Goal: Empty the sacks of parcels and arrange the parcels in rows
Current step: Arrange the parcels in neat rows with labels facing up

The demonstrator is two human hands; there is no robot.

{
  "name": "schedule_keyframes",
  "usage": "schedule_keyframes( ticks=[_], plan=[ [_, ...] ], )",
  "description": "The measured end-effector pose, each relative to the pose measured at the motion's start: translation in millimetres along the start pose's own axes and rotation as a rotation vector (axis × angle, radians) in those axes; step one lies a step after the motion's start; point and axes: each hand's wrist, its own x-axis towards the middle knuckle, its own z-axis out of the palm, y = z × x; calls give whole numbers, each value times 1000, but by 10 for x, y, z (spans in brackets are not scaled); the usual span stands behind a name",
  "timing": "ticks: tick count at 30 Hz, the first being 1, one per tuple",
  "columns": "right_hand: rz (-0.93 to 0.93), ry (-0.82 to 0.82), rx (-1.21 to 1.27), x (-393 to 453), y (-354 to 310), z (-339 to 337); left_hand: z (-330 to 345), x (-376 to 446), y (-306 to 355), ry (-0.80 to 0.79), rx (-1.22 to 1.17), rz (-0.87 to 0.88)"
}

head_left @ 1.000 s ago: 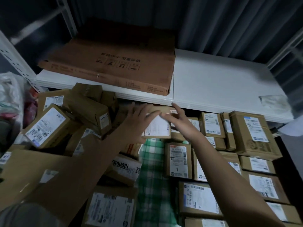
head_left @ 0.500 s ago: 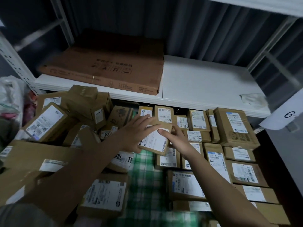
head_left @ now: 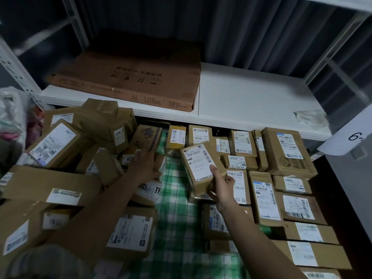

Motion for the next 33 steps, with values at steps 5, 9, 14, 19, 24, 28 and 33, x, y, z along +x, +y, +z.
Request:
schedule_keyframes(
  ticks=[5, 9, 14, 19, 24, 28, 33],
  plan=[
    [45, 14, -12, 27, 33, 76, 71, 200, 1, -72, 120, -1],
    [38, -13, -23, 66, 33, 159, 120, 388, -10, -115, 201, 69],
    [48, -53, 10, 126, 3, 256, 55, 499, 28, -239, 253, 96],
    [45, -54, 71, 189, -15, 237, 106, 501, 65, -233, 222, -16],
    [19, -34, 101, 261, -43, 106, 217, 445, 180, -80, 220, 34],
    [-3, -20, 138, 325, -98, 68, 205, 466, 174, -39, 139, 147],
    [-22, 5, 223, 452, -131, 59, 51, 636, 221, -53, -104, 162]
  ],
)
